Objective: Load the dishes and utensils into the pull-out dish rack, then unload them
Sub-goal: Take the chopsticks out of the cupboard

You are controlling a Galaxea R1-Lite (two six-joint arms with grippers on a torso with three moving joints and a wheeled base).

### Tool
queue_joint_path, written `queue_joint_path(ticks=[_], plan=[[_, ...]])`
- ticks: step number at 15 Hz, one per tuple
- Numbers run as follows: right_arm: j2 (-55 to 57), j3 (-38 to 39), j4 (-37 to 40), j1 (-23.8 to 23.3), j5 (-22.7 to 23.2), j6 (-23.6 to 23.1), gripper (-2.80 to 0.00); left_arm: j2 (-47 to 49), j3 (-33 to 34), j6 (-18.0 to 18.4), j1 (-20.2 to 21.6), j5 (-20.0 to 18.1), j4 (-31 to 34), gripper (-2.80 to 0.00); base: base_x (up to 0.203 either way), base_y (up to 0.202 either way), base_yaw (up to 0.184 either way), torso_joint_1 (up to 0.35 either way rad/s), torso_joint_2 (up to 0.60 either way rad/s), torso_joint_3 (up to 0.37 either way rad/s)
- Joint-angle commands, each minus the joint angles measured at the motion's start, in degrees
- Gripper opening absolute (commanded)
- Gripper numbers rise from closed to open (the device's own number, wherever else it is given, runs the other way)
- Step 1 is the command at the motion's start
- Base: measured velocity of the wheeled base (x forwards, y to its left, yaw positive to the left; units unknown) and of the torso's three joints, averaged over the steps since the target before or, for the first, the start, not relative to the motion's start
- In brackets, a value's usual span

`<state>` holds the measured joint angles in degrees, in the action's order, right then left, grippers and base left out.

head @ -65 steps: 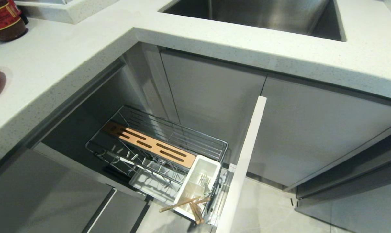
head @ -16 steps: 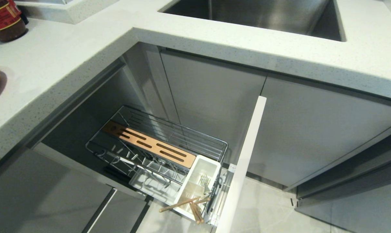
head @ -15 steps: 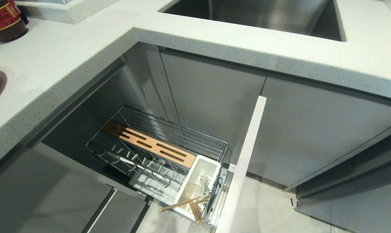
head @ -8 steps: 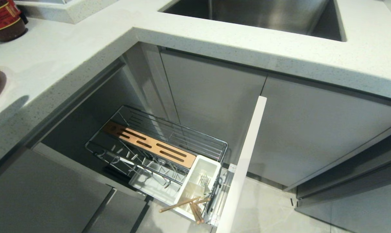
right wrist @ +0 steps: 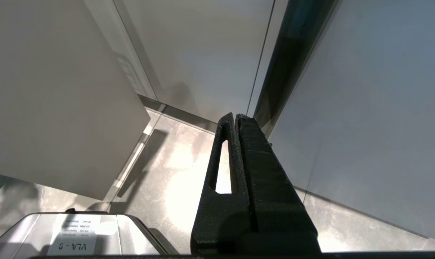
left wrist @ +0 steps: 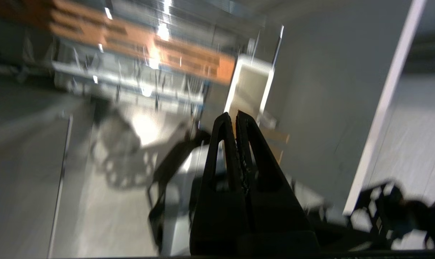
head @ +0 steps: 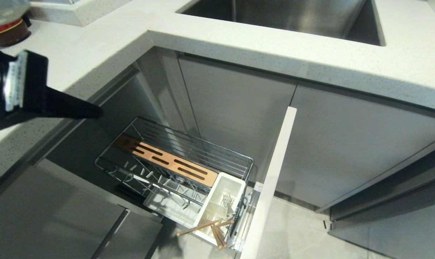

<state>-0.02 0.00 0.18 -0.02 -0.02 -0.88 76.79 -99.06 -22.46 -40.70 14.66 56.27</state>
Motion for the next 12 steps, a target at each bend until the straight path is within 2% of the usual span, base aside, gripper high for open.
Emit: queue_joint_path(ticks=[1,3,5,7,12], plan=[[0.02,0.0,-0.01,0.01,-0.05,0.0,-2.8,4.86,-0.17,-0.56,-2.14,-0.12,4.31,-2.8,0.0,0.0,0.0,0.0,0.0,0.0],[0.02,0.0,-0.01,-0.06,0.02,0.0,-2.8,8.91,-0.27,-3.37,-5.48,-1.45,8.38,-2.8,0.0,0.0,0.0,0.0,0.0,0.0],[0.02,0.0,-0.01,0.02,0.02,0.0,-2.8,12.54,-0.22,-5.41,-6.62,-6.11,10.42,-2.8,0.0,0.0,0.0,0.0,0.0,0.0],[0.02,0.0,-0.01,-0.06,0.02,0.0,-2.8,16.21,-0.19,-5.73,-6.7,-10.14,11.44,-2.8,0.0,0.0,0.0,0.0,0.0,0.0],[0.02,0.0,-0.01,0.02,0.02,0.0,-2.8,23.96,-1.39,-5.25,-5.54,-11.51,17.97,-2.8,0.0,0.0,0.0,0.0,0.0,0.0]])
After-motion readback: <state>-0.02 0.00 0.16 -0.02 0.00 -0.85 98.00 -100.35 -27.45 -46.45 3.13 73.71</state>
